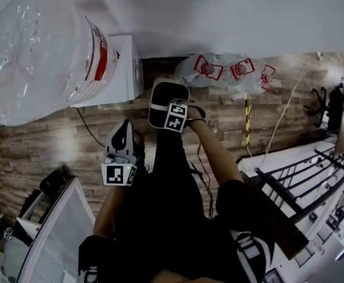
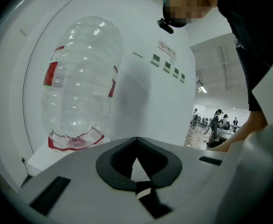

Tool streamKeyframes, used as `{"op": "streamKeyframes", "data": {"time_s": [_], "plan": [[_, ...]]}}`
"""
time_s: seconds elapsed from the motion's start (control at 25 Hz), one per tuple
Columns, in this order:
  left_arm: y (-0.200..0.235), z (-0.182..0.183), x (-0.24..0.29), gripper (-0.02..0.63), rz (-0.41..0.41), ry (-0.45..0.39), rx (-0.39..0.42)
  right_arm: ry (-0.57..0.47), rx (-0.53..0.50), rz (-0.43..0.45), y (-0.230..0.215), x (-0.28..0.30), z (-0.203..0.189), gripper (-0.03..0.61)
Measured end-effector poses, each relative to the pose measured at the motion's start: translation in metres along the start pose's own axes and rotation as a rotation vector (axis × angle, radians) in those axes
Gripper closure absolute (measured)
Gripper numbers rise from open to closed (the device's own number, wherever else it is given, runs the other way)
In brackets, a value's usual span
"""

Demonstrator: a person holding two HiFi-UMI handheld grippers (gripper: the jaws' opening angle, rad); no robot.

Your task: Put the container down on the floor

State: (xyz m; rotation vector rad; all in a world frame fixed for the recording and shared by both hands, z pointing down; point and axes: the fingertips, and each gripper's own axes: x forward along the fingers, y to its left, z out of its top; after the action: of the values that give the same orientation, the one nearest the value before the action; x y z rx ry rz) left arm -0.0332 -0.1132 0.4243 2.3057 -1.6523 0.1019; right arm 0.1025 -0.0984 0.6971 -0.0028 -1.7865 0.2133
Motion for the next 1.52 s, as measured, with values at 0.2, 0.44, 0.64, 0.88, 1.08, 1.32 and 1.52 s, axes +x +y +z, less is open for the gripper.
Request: {"op": "streamKeyframes", "data": {"time_s": [0.2,0.44,0.64,0.88,1.08,1.32,1.52], "plan": [[0.003,-0.013,0.017,0.583,0.023,0.007,0.0,0.001,-0.018,-0.014,-0.04,0.034,-0.007,0.489],[0.011,-0.03,0.033,0.584,0.077,0.006,-0.023,0.007,-0.049,-0.025,-0.078,0.084,-0.011,0.489],[0.01,-0.055,0.047,0.584,0.082,0.022,-0.018,0.013,-0.07,-0.016,-0.101,0.135,-0.014,0.489],[0.008,-0.084,0.055,0.584,0.103,0.046,-0.04,0.007,-0.081,-0.007,-0.124,0.19,-0.014,0.489],[0.006,-0.107,0.071,0.583,0.09,0.054,-0.051,0.009,-0.087,-0.005,-0.136,0.228,-0.011,0.489],[0.003,-0.133,0.093,0.583,0.057,0.077,-0.041,0.003,-0.112,-0.01,-0.152,0.263,-0.007,0.489],[0.008,-0.159,0.106,0.584,0.061,0.085,-0.039,-0.006,-0.11,-0.015,-0.169,0.287,0.0,0.489]]}}
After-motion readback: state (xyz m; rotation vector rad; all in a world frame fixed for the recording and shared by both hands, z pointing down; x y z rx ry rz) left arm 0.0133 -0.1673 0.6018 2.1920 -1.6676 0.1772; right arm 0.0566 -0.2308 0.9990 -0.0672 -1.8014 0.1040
